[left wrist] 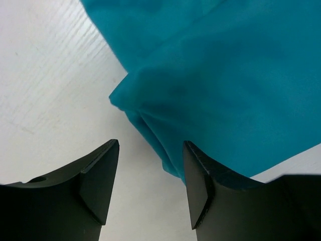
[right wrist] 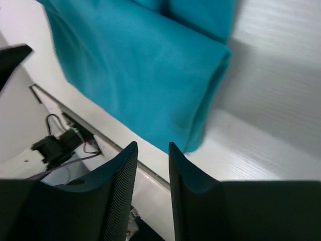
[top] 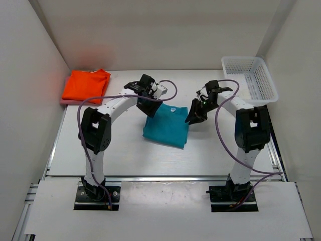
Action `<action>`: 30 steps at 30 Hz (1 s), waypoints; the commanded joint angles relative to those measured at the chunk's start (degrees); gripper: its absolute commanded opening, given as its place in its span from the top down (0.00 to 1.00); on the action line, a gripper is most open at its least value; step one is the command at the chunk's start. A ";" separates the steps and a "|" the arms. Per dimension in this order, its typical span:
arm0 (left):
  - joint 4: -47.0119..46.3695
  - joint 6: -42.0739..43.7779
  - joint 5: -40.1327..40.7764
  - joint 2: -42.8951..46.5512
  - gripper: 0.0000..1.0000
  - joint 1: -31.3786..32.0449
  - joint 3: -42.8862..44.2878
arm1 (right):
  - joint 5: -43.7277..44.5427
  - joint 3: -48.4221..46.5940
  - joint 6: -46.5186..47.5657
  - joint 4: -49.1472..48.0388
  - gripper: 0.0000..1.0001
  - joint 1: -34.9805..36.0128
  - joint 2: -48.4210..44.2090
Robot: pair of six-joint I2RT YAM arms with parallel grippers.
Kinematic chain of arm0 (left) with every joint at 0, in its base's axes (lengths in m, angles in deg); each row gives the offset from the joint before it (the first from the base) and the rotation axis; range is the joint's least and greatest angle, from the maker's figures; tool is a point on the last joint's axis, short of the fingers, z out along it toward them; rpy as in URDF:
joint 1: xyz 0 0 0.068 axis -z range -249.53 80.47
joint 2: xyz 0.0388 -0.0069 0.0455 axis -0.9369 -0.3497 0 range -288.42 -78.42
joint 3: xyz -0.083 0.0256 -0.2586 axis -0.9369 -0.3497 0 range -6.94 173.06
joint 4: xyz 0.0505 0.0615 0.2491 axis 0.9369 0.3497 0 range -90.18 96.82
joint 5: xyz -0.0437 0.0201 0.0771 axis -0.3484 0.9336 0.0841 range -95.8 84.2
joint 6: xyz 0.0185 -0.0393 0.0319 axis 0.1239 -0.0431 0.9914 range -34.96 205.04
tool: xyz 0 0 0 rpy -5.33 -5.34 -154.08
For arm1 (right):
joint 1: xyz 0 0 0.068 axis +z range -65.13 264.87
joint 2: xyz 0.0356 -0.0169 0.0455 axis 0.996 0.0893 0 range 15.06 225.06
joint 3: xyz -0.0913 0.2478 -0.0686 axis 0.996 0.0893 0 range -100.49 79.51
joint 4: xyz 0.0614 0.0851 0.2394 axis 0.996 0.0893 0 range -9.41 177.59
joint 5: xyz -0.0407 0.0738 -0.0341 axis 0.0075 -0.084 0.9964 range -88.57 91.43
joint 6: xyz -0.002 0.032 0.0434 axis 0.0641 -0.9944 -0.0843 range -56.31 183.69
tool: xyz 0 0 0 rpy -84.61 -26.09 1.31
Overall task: Fold and stack the t-shirts
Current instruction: Fold the long partially folded tshirt into a neat square
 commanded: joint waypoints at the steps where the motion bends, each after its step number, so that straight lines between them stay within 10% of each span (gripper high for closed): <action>1: -1.65 -3.55 -3.51 2.92 0.35 -2.51 -2.11 | 4.96 3.67 -1.35 -2.22 0.63 0.82 -5.06; 7: -8.23 -6.45 -7.02 6.43 0.34 -0.76 -9.66 | 4.70 10.10 -5.56 -9.33 1.00 3.46 -5.78; 26: -11.49 -11.99 3.34 9.76 0.33 -1.90 -16.88 | 6.02 -5.61 1.98 -1.44 1.00 1.53 6.98; 30: -10.70 -11.73 2.03 14.42 0.01 -2.42 -19.15 | 8.91 -9.23 4.09 2.86 0.95 0.92 3.99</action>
